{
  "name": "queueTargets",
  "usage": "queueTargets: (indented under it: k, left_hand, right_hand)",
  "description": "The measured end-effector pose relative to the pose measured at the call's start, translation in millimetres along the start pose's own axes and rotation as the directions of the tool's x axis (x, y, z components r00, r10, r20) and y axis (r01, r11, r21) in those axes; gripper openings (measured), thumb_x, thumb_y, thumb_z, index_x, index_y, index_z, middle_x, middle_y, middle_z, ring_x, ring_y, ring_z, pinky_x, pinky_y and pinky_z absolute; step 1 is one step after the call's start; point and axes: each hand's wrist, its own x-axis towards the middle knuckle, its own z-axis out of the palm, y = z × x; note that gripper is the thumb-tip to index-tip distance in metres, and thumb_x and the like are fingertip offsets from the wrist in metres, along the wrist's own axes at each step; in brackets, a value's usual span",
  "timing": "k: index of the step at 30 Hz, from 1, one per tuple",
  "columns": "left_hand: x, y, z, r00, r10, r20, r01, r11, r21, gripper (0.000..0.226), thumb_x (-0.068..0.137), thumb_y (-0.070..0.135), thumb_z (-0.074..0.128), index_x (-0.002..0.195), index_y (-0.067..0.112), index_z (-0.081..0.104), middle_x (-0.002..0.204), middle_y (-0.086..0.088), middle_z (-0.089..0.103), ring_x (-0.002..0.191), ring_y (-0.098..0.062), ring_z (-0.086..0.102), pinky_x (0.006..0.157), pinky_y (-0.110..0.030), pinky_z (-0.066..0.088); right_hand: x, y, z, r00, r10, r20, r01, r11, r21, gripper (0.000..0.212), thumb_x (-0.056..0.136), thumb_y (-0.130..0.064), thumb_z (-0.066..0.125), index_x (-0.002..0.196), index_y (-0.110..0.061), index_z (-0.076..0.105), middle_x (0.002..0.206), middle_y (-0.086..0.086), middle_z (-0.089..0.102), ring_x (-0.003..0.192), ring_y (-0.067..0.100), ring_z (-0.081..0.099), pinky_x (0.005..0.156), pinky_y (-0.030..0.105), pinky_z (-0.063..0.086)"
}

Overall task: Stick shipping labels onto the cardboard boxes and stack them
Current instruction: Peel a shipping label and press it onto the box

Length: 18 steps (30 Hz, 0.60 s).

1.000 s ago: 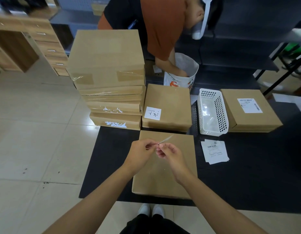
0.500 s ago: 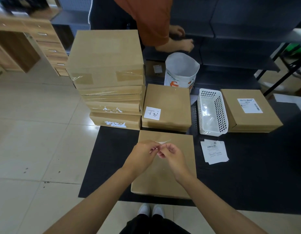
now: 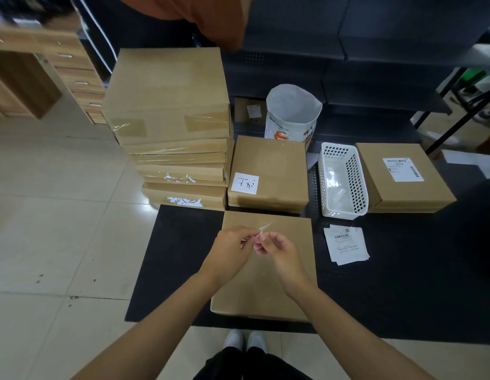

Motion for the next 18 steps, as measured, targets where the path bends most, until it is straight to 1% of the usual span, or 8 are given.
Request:
queueTargets:
  k: [3, 6, 7, 11, 18]
  left_hand:
    - [1.9, 1.3, -0.1, 0.998, -0.056, -0.027, 0.054, 0.996, -0.071, 0.017, 0.092, 0.016, 0.062, 0.104, 0.014, 0.074, 0.094, 0.005, 0.073, 0.088, -0.001, 0.063, 0.079, -0.016, 0.050]
    - [3.5, 0.3, 0.2, 0.994, -0.104, -0.044, 0.100, 0.991, -0.093, 0.017, 0.091, 0.016, 0.064, 0.104, 0.014, 0.075, 0.091, 0.011, 0.071, 0.084, 0.011, 0.061, 0.075, -0.005, 0.044]
    - [3.8, -0.3, 0.5, 0.993, -0.111, -0.047, 0.106, 0.990, -0.093, 0.017, 0.090, 0.016, 0.065, 0.103, 0.014, 0.075, 0.090, 0.014, 0.070, 0.083, 0.013, 0.060, 0.075, -0.004, 0.043]
    - [2.7, -1.6, 1.4, 0.994, -0.096, -0.057, 0.091, 0.992, -0.090, 0.016, 0.090, 0.016, 0.066, 0.102, 0.013, 0.075, 0.089, 0.012, 0.071, 0.083, 0.012, 0.061, 0.075, -0.005, 0.044]
    - [-1.4, -2.2, 1.7, 0.995, -0.083, -0.055, 0.078, 0.994, -0.075, 0.016, 0.090, 0.012, 0.064, 0.102, 0.013, 0.074, 0.086, 0.017, 0.066, 0.083, 0.014, 0.060, 0.075, -0.004, 0.044]
  right_hand:
    - [-0.7, 0.9, 0.1, 1.000, -0.021, 0.012, 0.022, 0.999, -0.032, 0.015, 0.096, -0.025, 0.055, 0.095, -0.017, 0.068, 0.089, -0.001, 0.068, 0.085, 0.009, 0.062, 0.077, 0.018, 0.048]
    - [0.0, 2.2, 0.9, 0.999, -0.052, 0.006, 0.052, 0.998, -0.043, 0.016, 0.097, -0.024, 0.054, 0.093, -0.016, 0.068, 0.084, -0.003, 0.067, 0.081, 0.007, 0.061, 0.077, 0.019, 0.049]
    - [0.5, 3.0, 0.7, 0.998, -0.065, 0.004, 0.066, 0.997, -0.042, 0.016, 0.098, -0.023, 0.054, 0.093, -0.016, 0.068, 0.083, -0.004, 0.067, 0.080, 0.006, 0.061, 0.076, 0.019, 0.049]
    - [1.1, 6.2, -0.1, 0.995, -0.098, 0.025, 0.100, 0.992, -0.076, 0.017, 0.098, -0.024, 0.054, 0.089, -0.018, 0.068, 0.080, -0.006, 0.066, 0.080, 0.007, 0.060, 0.077, 0.022, 0.049]
    - [0.1, 8.0, 1.2, 0.998, -0.046, 0.043, 0.049, 0.996, -0.072, 0.017, 0.099, -0.023, 0.051, 0.095, -0.016, 0.066, 0.089, -0.001, 0.067, 0.086, 0.010, 0.061, 0.085, 0.028, 0.049]
